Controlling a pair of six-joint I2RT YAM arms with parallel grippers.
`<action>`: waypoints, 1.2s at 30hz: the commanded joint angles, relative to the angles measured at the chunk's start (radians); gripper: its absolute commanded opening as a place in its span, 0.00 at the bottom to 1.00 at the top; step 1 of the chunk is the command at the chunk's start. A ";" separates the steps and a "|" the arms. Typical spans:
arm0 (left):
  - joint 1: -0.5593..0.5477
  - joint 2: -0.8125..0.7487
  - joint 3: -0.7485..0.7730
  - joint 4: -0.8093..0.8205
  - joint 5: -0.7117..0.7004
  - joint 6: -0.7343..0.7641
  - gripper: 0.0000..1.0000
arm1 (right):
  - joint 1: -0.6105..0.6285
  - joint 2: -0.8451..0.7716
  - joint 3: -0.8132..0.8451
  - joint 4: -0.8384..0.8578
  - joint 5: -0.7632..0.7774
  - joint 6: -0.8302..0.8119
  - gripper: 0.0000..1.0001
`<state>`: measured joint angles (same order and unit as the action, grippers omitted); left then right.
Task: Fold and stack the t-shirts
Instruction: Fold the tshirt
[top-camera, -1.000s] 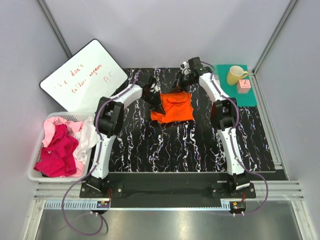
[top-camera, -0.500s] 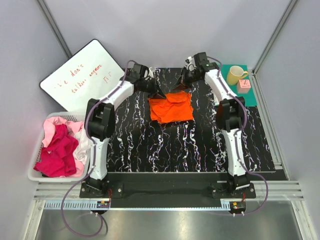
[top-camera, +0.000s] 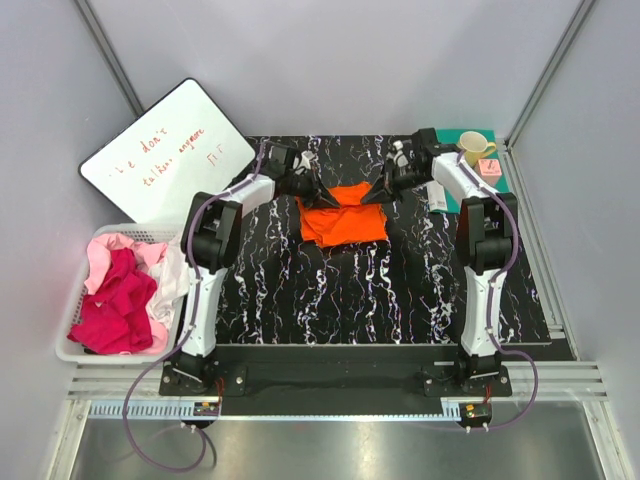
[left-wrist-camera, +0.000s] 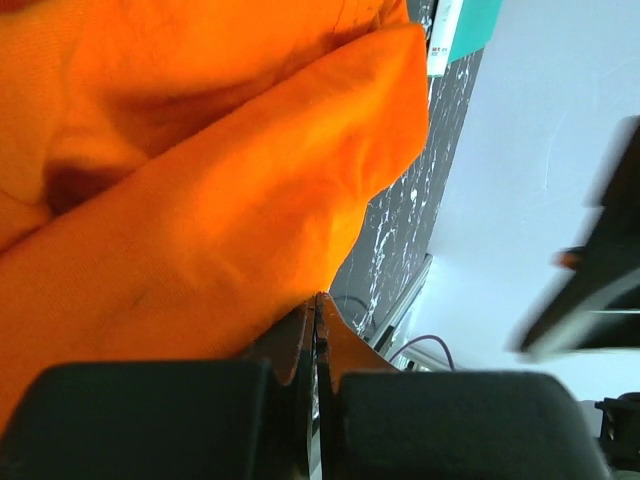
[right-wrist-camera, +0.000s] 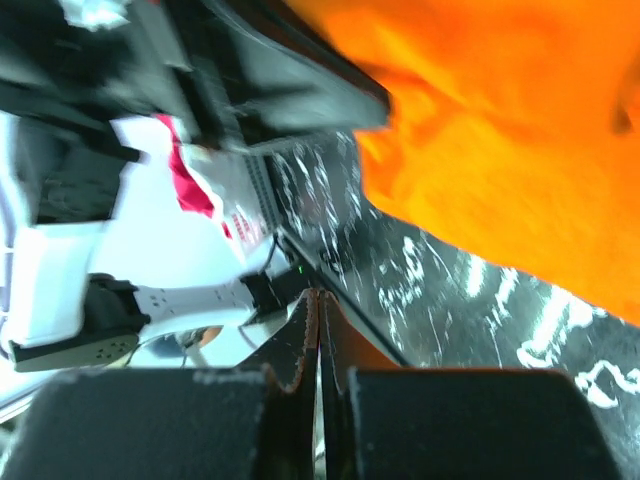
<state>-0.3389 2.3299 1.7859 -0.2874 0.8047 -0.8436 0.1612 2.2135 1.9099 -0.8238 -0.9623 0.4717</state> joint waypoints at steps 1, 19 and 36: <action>0.011 -0.057 -0.046 0.106 0.028 -0.031 0.00 | 0.009 -0.054 -0.098 0.045 -0.053 -0.036 0.00; 0.070 0.089 0.166 0.017 -0.055 -0.026 0.00 | 0.008 0.304 0.236 0.077 -0.023 0.051 0.00; 0.080 0.036 0.252 0.106 0.005 -0.057 0.00 | 0.006 0.478 0.454 0.074 0.054 0.102 0.00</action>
<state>-0.2661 2.5675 2.1479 -0.2878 0.7593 -0.8955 0.1635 2.6442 2.2868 -0.7528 -0.9371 0.5545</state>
